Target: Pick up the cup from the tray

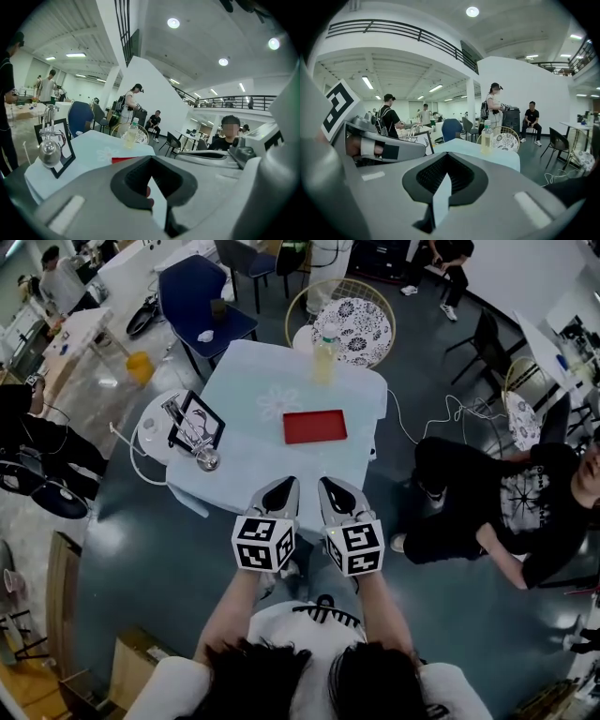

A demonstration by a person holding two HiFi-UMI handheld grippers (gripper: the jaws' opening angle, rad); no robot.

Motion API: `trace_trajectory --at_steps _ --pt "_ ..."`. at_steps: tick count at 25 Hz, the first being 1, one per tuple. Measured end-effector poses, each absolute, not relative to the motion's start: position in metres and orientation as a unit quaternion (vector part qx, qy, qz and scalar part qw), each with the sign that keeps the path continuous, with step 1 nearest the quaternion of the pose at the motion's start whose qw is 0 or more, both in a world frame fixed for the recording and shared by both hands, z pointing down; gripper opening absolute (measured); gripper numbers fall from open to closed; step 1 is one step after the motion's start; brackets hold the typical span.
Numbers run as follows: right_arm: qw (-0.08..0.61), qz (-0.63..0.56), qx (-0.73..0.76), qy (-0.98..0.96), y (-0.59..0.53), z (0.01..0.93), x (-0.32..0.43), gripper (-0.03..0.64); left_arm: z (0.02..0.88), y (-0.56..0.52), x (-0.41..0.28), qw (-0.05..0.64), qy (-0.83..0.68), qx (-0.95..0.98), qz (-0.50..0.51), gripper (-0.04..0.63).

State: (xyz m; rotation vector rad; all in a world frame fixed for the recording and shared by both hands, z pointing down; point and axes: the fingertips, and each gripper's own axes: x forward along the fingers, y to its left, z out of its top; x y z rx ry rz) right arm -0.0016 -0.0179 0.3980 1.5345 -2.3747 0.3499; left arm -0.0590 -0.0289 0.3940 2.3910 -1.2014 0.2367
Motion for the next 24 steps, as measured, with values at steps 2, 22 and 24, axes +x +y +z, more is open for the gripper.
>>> trace_trajectory --at_steps 2,22,24 --pt "0.146 0.119 0.532 -0.826 -0.016 0.397 -0.003 0.025 0.394 -0.026 -0.059 0.223 -0.436 0.868 0.085 0.000" --pt "0.146 0.116 0.538 -0.822 -0.011 0.392 0.009 0.025 0.393 -0.018 -0.039 0.202 -0.430 0.874 0.100 0.000" --pt "0.146 0.117 0.538 -0.822 -0.010 0.390 0.011 0.025 0.391 -0.017 -0.037 0.202 -0.429 0.875 0.099 0.000"
